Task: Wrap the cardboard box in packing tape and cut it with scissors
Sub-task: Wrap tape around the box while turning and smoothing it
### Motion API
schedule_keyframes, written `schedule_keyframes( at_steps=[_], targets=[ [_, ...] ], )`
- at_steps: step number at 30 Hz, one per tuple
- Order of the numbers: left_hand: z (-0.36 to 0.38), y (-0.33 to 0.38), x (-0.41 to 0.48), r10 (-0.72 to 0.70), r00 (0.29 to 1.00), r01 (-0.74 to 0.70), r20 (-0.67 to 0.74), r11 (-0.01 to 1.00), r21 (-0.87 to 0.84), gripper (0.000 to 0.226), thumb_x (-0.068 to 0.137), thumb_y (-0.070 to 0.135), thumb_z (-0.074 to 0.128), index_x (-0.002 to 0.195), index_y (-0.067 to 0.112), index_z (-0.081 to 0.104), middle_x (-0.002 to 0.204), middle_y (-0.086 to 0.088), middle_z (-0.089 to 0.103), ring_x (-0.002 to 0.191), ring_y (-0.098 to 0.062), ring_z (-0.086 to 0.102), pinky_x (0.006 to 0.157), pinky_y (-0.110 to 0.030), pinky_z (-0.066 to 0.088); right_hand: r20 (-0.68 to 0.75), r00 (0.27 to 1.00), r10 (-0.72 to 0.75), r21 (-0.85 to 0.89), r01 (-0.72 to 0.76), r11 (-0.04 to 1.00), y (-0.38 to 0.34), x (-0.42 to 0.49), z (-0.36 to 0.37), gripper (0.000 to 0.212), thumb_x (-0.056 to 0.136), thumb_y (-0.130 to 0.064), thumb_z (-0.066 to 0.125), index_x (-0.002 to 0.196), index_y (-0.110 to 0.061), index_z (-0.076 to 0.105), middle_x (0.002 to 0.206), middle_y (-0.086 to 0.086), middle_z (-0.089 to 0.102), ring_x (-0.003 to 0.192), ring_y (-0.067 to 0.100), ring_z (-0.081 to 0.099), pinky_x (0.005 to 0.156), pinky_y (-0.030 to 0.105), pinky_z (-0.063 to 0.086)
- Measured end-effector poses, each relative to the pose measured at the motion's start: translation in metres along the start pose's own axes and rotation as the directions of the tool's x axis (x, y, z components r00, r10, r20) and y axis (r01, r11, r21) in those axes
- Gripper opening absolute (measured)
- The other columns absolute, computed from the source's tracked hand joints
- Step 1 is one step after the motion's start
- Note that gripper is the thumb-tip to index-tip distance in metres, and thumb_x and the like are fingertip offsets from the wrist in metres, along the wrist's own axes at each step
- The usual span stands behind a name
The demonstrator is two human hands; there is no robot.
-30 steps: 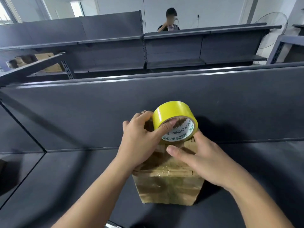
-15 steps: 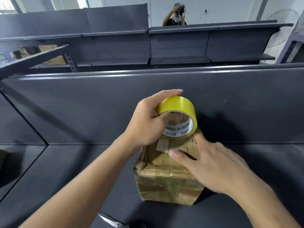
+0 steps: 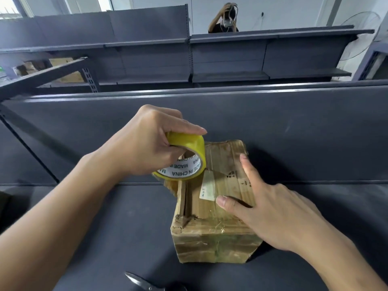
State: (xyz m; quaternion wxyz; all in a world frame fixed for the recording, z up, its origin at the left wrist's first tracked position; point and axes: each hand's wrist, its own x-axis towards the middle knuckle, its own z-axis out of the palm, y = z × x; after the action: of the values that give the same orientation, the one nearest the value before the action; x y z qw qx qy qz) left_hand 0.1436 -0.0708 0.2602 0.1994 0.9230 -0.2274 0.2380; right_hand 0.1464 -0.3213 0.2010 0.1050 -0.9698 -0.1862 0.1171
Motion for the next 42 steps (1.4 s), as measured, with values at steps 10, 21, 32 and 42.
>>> schedule_keyframes(
  at_steps=[10,21,32,42],
  targets=[
    [0.030,0.025,0.030,-0.237,0.948,0.159,-0.210,0.930,-0.332,0.037,0.071,0.000,0.074,0.100,0.021,0.080,0.097,0.009,0.078,0.086,-0.003,0.073,0.074,-0.027,0.058,0.020,1.000,0.005,0.002,-0.005,1.000,0.002,0.000,-0.005,0.098,0.071,-0.097,0.014,0.146,-0.053,-0.031,0.062,-0.004,0.062,0.068,0.010,0.063,0.068,0.035,0.054],
    [-0.007,0.035,0.046,-0.076,0.992,0.073,-0.099,0.997,-0.029,0.037,0.070,0.007,0.079,0.103,0.023,0.078,0.074,0.017,0.066,0.070,0.003,0.061,0.067,-0.014,0.045,-0.013,1.000,-0.027,0.006,0.027,1.000,-0.002,0.002,-0.002,0.100,0.073,-0.096,0.019,0.148,-0.050,-0.029,0.055,-0.004,0.064,0.062,0.007,0.064,0.070,0.034,0.056],
    [0.045,0.007,-0.013,-0.536,0.621,0.351,-0.572,0.843,-0.409,0.047,0.077,0.013,0.066,0.121,0.027,0.062,0.118,-0.005,0.063,0.089,-0.023,0.067,0.061,-0.027,0.053,-0.015,1.000,-0.016,0.044,0.016,0.999,-0.003,0.003,0.001,0.102,0.067,-0.099,0.016,0.145,-0.055,-0.031,0.063,-0.004,0.062,0.071,0.013,0.064,0.075,0.039,0.055],
    [0.031,0.028,-0.004,-0.786,0.599,0.562,0.152,0.277,-0.780,0.021,0.102,0.023,0.050,0.087,0.029,0.064,0.069,0.010,0.066,0.061,-0.009,0.061,0.059,-0.024,0.047,-0.010,1.000,-0.024,0.079,0.025,0.997,-0.004,0.000,-0.001,0.101,0.069,-0.098,0.019,0.146,-0.054,-0.029,0.059,-0.002,0.064,0.065,0.007,0.065,0.072,0.036,0.057]
  ],
)
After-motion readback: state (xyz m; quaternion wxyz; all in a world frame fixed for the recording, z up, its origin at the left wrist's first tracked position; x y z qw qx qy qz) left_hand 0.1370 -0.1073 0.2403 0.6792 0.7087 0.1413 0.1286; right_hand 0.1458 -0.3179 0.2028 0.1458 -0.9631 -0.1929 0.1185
